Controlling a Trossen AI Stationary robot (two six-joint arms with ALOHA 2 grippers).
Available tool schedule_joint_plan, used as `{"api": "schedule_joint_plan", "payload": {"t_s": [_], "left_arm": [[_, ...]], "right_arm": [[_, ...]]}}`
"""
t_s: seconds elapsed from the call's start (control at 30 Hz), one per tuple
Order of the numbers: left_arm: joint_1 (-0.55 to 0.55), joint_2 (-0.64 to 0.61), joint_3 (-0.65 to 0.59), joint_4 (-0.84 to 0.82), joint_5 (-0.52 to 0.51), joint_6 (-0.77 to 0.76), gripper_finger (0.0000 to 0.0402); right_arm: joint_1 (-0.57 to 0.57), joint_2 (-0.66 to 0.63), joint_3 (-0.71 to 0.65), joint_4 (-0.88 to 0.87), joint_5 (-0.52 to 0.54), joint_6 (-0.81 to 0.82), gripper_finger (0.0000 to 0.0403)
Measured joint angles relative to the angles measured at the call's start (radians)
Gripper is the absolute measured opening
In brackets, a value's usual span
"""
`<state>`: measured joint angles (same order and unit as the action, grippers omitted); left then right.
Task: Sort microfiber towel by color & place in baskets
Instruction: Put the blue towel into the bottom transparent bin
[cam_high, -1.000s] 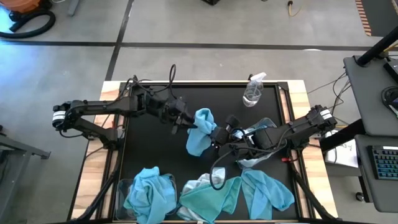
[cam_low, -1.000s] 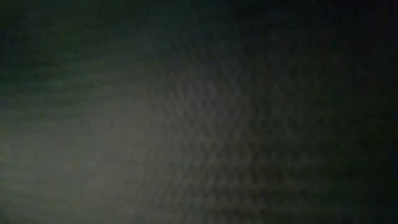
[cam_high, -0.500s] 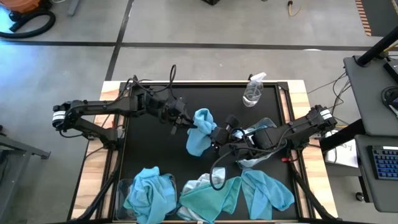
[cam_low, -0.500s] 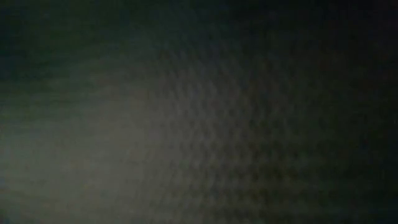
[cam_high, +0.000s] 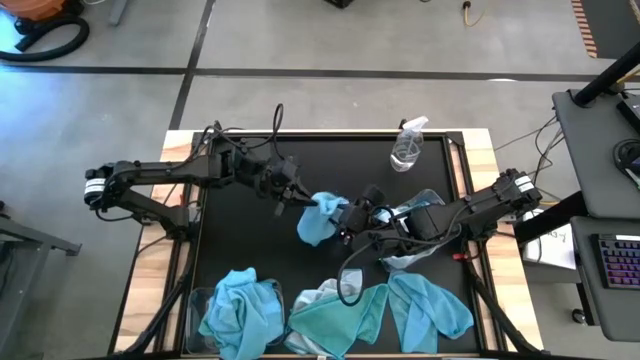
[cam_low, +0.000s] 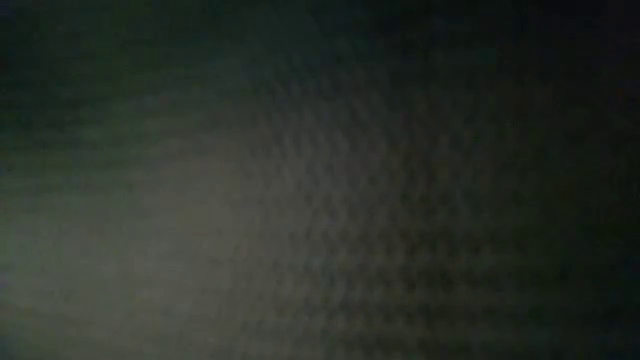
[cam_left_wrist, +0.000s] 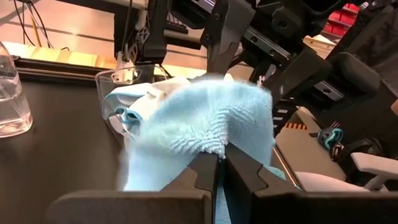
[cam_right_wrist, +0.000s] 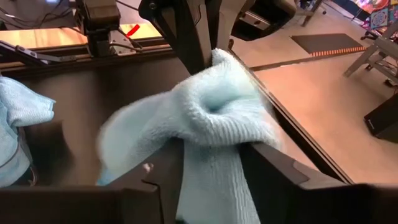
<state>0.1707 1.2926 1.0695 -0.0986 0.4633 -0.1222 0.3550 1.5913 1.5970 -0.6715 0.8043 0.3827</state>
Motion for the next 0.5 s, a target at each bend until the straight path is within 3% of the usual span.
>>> {"api": "schedule_joint_plan", "payload": {"t_s": [0.2, 0.5], "left_arm": [[0.000, -0.005, 0.000, -0.002, 0.000, -0.022, 0.0000], [0.000, -0.121, 0.000, -0.065, 0.001, -0.027, 0.0000]], "right_arm": [[0.000, -0.001, 0.000, -0.034, 0.000, 0.000, 0.0175], [0.000, -0.012, 0.000, -0.180, 0.000, 0.056, 0.0169]]}}
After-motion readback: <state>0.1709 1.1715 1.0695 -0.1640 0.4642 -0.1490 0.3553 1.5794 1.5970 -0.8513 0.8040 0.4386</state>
